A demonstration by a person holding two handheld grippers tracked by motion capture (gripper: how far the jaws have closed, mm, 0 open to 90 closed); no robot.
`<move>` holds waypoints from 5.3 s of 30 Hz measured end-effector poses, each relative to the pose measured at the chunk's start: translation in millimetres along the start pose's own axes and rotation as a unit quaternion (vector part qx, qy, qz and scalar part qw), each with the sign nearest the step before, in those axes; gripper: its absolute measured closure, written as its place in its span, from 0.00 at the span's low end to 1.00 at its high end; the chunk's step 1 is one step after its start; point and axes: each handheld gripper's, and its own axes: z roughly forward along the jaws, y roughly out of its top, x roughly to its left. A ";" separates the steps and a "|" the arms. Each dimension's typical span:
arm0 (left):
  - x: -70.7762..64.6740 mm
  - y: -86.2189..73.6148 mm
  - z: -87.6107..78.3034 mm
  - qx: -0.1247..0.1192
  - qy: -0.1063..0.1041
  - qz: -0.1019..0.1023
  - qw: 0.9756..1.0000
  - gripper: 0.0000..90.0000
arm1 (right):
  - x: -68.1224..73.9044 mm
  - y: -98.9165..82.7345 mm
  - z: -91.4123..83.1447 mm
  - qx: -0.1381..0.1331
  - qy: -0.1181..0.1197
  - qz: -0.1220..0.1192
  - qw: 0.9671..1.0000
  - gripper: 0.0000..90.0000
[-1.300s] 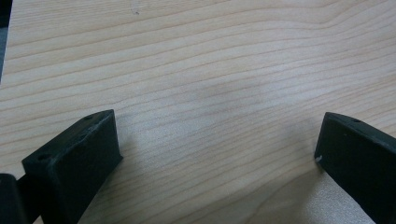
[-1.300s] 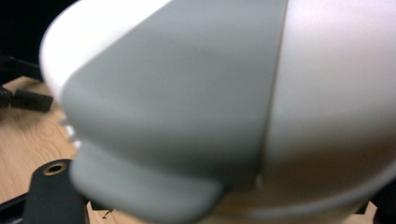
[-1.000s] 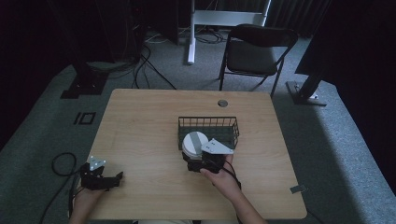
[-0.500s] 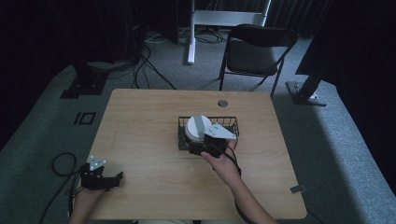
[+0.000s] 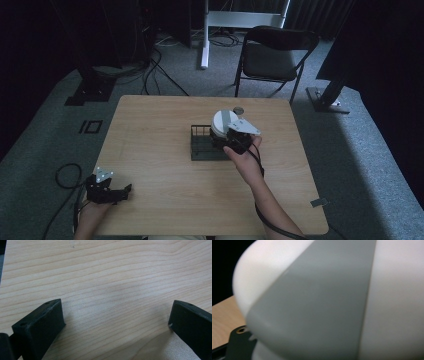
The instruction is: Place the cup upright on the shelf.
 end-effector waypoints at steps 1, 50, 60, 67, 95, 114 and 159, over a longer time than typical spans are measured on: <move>0.0 0.0 0.0 0.000 0.000 0.000 1.000 0.00 | -2.6 0.2 1.6 0.001 -0.005 0.002 1.000 0.20; 0.0 0.0 0.0 0.000 0.000 0.000 1.000 0.00 | -17.5 -27.5 53.1 0.110 -0.048 0.026 0.992 0.20; 0.0 0.0 0.0 0.000 0.000 0.000 1.000 0.00 | -14.8 -30.0 56.8 0.130 -0.050 0.010 0.990 0.20; 0.0 0.0 -0.1 0.000 0.000 0.000 1.000 0.00 | -13.4 -31.6 55.4 0.127 -0.051 0.000 0.991 0.20; 0.0 0.0 -0.1 0.000 0.000 0.001 1.000 0.00 | -18.1 -38.1 36.3 0.087 -0.019 0.017 0.996 0.14; 0.1 0.0 0.0 0.000 0.000 0.001 1.000 0.00 | -25.6 -42.3 18.1 0.072 0.002 0.017 0.997 0.14; 0.1 0.0 -0.1 0.000 0.000 0.000 1.000 0.00 | -70.8 -73.8 -51.3 0.055 -0.011 0.021 0.998 0.14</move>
